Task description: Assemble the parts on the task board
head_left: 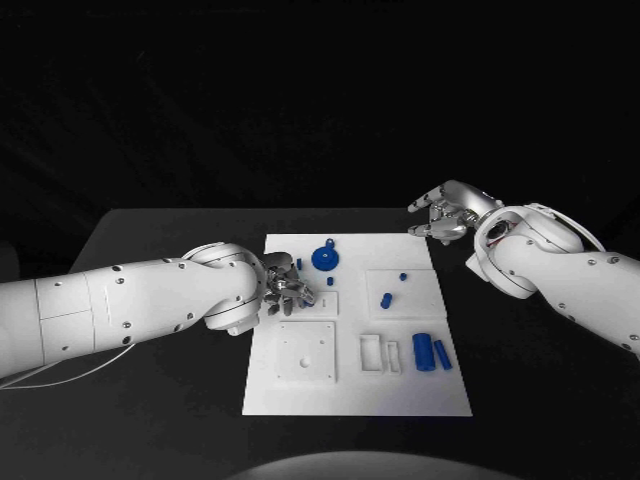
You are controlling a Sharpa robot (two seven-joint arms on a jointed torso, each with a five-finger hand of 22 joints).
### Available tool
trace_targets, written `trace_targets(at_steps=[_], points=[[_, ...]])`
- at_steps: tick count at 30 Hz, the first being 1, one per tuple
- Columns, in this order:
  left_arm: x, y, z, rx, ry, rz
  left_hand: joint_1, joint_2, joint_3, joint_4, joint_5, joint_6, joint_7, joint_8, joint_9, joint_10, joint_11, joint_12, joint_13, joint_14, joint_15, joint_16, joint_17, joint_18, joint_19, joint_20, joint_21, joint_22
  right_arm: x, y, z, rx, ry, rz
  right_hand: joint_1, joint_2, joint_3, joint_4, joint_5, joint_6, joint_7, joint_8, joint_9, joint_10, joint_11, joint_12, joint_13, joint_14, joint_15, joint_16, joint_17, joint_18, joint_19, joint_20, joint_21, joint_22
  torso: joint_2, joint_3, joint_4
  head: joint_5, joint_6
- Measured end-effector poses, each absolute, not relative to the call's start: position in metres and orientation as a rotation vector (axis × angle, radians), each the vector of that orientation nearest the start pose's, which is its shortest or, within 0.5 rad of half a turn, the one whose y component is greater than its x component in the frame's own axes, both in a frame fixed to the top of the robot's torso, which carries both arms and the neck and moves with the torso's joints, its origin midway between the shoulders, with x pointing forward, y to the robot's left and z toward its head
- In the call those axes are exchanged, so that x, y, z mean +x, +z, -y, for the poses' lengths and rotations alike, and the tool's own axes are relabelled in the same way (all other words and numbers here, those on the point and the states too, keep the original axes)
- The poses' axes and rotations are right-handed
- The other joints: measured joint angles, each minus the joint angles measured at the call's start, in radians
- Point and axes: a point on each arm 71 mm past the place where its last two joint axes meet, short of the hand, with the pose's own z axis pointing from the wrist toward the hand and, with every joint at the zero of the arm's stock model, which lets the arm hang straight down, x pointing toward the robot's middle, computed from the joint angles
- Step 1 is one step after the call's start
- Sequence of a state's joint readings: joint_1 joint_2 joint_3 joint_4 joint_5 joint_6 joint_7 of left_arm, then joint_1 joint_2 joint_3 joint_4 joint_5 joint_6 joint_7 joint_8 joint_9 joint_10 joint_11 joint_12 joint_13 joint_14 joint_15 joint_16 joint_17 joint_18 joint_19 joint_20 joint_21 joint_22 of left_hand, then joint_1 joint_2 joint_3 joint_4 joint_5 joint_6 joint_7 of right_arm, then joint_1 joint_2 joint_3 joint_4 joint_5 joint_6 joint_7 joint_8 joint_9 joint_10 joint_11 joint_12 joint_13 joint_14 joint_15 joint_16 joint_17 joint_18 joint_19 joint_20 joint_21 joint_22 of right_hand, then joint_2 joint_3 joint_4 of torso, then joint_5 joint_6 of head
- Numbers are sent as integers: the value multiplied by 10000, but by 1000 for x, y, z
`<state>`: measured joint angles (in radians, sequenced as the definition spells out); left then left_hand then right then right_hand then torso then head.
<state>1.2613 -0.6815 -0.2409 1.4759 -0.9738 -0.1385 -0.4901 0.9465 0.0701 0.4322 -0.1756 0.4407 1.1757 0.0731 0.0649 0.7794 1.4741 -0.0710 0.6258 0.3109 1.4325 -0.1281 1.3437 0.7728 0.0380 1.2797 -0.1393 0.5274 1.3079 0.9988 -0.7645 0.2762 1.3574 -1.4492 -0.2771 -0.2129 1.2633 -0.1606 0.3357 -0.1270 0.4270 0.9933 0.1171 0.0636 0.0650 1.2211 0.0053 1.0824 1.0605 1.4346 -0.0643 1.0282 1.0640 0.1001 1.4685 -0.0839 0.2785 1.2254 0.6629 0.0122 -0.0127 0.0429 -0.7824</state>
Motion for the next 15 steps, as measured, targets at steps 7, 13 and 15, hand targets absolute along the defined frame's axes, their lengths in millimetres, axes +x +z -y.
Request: trace_targets(at_steps=[7, 13, 15], points=[[469, -260, -160, -2578, -4692, -22668, 0, 0, -13, -13, -3, 1, 0, -2, -7, 0, 0, -5, 0, 0, 1, 0, 0, -1, 0, 0, -69, -1, 521, -192, 232, 1846, 5572, -16569, 0, 0, 0, 0, 0, 2, 3, 0, 0, 16, 15, 0, 0, 0, 0, 0, 0, 0, 0, 0, 0, -1, 0, 0, -1, -8, 0], [469, -260, -160, -2565, -4664, -22692, 1, 0, -13, -14, -5, 2, 1, -2, 3, 1, 0, -5, 1, 1, 2, 0, 1, 0, 0, 0, -69, -1, 522, -192, 232, 1857, 5548, -16576, 0, 0, 0, 0, 0, 2, 4, 0, 0, 17, 17, 0, 0, 0, 0, 0, -1, -1, 0, 0, 0, -2, 0, 1, -2, -16, 8], [469, -260, -160, -2567, -4657, -22700, 1, 0, -13, -15, -5, 2, 1, -3, 3, 1, 0, -5, 1, 1, 3, 0, 1, 0, -1, 0, -69, -2, 522, -193, 232, 1859, 5544, -16578, 0, 0, 0, 0, 0, 2, 4, 0, 0, 19, 18, 0, 0, 0, 0, 0, -1, -1, 0, 0, 0, -2, 0, 1, -3, -15, 9]])
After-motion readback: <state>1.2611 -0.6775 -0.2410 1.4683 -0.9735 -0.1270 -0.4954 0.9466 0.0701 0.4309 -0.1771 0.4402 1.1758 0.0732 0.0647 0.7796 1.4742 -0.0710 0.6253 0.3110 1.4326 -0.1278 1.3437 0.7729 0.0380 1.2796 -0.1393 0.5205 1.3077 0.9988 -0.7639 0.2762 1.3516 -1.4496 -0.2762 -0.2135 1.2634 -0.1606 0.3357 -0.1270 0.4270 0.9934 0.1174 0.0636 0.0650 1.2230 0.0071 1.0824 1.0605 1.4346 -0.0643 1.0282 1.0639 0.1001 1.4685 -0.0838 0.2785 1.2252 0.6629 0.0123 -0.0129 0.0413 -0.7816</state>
